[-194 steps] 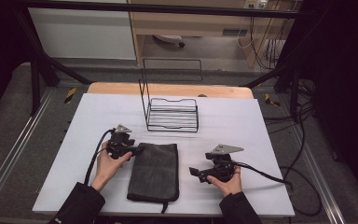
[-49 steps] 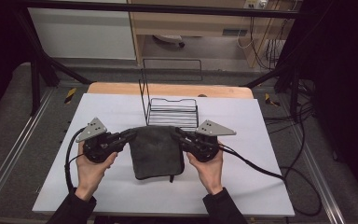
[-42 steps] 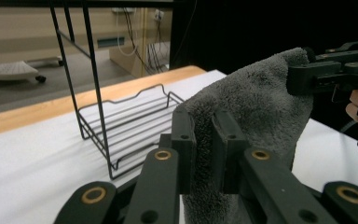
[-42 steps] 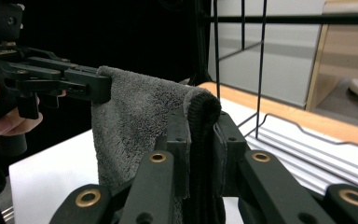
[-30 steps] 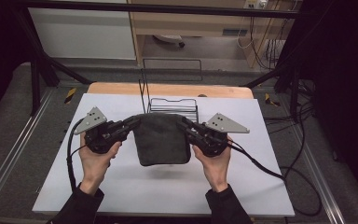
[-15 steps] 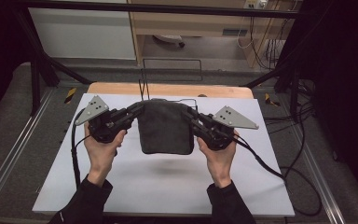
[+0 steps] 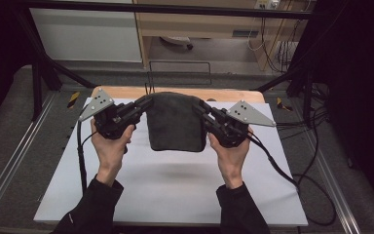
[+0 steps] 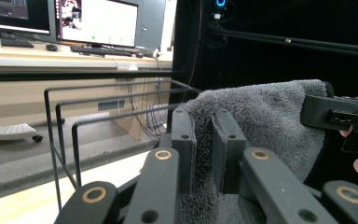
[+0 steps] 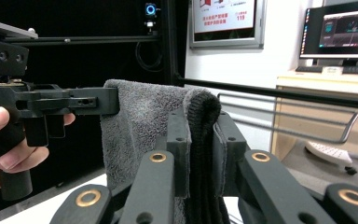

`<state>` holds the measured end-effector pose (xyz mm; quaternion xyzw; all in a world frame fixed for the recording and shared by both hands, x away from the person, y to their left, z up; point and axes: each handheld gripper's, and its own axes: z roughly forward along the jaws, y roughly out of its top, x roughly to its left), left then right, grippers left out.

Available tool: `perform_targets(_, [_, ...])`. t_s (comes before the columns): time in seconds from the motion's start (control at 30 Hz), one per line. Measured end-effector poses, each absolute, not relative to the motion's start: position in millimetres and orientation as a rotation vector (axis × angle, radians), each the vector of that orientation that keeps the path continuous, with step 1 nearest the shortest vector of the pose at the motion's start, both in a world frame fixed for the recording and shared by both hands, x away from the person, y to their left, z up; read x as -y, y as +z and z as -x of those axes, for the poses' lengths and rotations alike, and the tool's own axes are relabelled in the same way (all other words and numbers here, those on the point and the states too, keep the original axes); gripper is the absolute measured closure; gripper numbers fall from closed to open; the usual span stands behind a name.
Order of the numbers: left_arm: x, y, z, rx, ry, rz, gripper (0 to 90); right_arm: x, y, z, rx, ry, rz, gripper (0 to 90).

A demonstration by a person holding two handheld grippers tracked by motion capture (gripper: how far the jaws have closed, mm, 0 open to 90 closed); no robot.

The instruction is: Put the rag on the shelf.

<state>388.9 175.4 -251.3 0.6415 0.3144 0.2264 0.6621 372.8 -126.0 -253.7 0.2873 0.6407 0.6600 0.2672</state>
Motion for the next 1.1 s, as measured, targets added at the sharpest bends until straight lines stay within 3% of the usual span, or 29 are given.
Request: perform_targets(1.1, [-169.1,-183.4,-420.1,-0.651,0.594,-1.307,80.9,121.8,-177.6,-403.2,-1.584,1.763,-0.695,80.4])
